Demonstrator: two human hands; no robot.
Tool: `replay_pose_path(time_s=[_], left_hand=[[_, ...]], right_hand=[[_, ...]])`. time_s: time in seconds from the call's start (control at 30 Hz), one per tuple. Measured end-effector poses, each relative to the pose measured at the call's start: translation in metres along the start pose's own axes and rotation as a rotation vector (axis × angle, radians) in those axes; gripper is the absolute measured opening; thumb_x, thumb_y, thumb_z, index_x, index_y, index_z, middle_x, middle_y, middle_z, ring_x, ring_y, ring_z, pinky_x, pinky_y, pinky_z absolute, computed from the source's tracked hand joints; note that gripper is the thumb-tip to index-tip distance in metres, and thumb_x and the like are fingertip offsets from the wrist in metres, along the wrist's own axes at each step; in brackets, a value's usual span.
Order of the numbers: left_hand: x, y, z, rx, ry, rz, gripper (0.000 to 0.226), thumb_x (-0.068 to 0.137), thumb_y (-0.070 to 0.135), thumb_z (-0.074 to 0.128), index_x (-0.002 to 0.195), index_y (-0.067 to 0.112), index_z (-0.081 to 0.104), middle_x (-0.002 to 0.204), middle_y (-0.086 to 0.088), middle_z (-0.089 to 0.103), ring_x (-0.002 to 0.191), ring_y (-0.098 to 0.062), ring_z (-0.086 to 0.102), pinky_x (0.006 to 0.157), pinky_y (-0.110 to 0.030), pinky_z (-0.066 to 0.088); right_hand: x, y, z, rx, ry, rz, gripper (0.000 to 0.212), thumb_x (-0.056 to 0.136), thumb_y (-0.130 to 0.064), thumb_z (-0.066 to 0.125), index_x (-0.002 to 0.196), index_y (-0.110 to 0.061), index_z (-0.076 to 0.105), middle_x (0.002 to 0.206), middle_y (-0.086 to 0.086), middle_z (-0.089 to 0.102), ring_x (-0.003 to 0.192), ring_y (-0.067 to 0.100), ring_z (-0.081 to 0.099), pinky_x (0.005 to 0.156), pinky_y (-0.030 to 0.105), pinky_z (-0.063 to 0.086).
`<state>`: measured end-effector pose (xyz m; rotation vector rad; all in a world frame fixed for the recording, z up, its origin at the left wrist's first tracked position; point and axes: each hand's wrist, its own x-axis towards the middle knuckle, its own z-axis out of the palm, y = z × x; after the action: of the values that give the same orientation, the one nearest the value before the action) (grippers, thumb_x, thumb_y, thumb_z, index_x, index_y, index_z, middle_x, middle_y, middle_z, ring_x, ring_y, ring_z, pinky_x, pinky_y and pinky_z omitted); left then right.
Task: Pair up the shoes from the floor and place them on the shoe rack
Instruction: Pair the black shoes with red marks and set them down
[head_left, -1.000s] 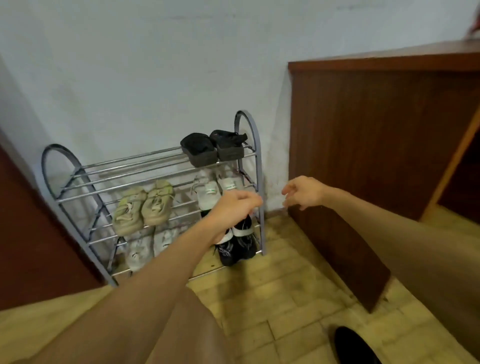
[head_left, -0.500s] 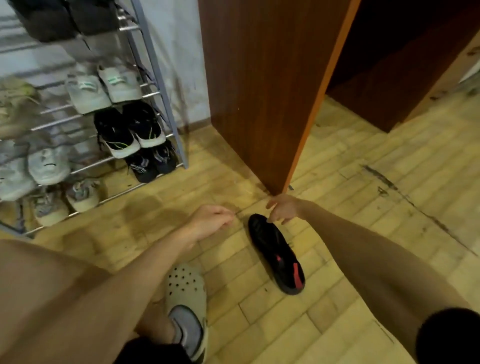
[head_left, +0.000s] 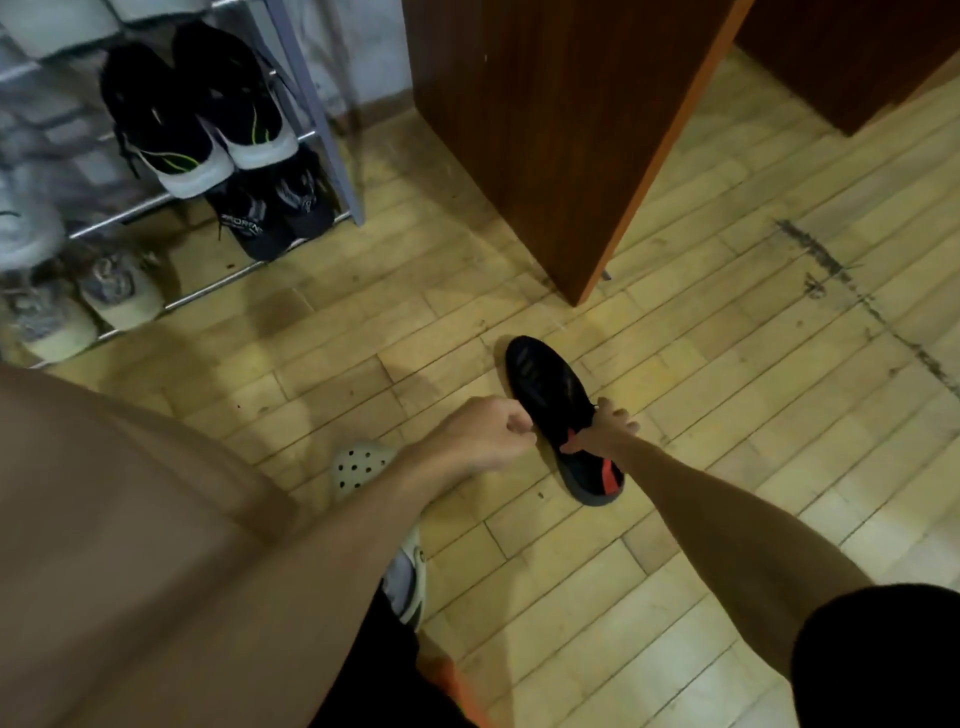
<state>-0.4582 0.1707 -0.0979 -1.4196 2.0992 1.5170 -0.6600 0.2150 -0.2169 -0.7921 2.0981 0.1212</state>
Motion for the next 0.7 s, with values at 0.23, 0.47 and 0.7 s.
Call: replay_pose_path(time_s=[0.23, 0.47, 0.7], left_hand=[[0.015, -0.002, 0.006, 0.085, -0.046, -0.067, 0.029, 0.088, 0.032, 0.054, 0.114, 0.022, 0.062, 0.113, 0.001, 0.063, 0.101, -0.016, 0.058, 0.091, -0.034, 0.05], [0.019, -0.007, 0.011, 0.15, -0.024, -0.083, 0.006, 0.087, 0.027, 0.052, 0.091, 0.026, 0.055, 0.094, 0.001, 0.055, 0.085, -0.015, 0.053, 0.082, -0.029, 0.045], [0.004, -0.014, -0.007, 0.016, 0.178, -0.256, 0.044, 0.091, 0.033, 0.052, 0.128, 0.009, 0.051, 0.118, -0.009, 0.058, 0.093, -0.019, 0.049, 0.075, -0.031, 0.038]], right_hand=[[0.002, 0.026, 0.022, 0.089, 0.045, 0.064, 0.086, 0.074, -0.039, 0.079, 0.138, -0.006, 0.033, 0.132, 0.018, 0.045, 0.12, 0.037, 0.047, 0.098, 0.047, 0.046], [-0.019, 0.008, 0.028, 0.439, -0.22, 0.03, 0.061, 0.075, -0.003, 0.078, 0.128, -0.009, 0.049, 0.132, 0.015, 0.051, 0.111, 0.033, 0.057, 0.07, 0.046, 0.062], [-0.052, -0.046, -0.004, 0.561, -0.225, -0.154, 0.053, 0.076, -0.009, 0.079, 0.124, -0.002, 0.056, 0.125, 0.014, 0.06, 0.107, 0.031, 0.063, 0.061, 0.036, 0.062]])
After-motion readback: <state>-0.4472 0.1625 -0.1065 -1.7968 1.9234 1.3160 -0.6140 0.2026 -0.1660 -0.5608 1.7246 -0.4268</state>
